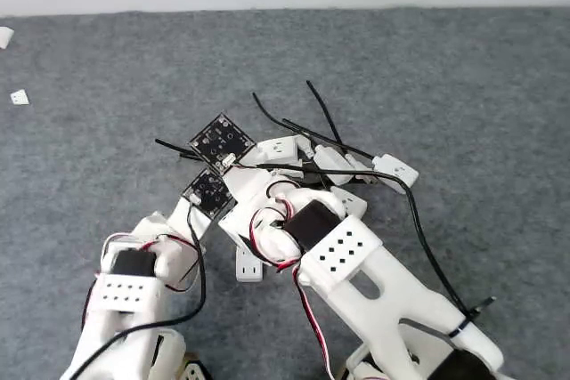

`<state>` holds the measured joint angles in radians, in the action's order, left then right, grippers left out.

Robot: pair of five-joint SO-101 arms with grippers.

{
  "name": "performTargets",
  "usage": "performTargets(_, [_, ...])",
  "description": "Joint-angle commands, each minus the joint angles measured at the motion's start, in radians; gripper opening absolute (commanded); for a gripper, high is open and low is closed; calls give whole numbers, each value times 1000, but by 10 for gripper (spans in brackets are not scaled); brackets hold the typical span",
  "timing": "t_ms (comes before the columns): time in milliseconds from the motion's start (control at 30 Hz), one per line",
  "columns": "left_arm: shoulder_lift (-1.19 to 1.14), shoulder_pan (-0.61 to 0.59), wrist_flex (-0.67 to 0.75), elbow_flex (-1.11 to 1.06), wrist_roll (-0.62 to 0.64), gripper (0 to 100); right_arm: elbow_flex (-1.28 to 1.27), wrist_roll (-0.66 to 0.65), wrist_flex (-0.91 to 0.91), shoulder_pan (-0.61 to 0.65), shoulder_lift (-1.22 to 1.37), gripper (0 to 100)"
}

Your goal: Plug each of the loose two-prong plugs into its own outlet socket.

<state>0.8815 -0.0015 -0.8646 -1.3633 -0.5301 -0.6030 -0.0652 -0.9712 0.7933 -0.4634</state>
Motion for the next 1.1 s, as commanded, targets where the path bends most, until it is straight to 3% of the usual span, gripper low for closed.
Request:
performTargets(0, [34, -2, 81, 12, 87, 12, 8, 52, 19, -18, 1, 8])
performTargets(167, [-11, -54, 201, 16, 301, 12, -92, 242, 125, -91, 1, 8])
performTargets(233, [-21, -55, 233, 16, 356, 12, -155, 256, 194, -99, 1, 8])
performTargets(1067, [-20, -71, 245, 12, 311, 12, -245, 252, 263, -44, 1, 8])
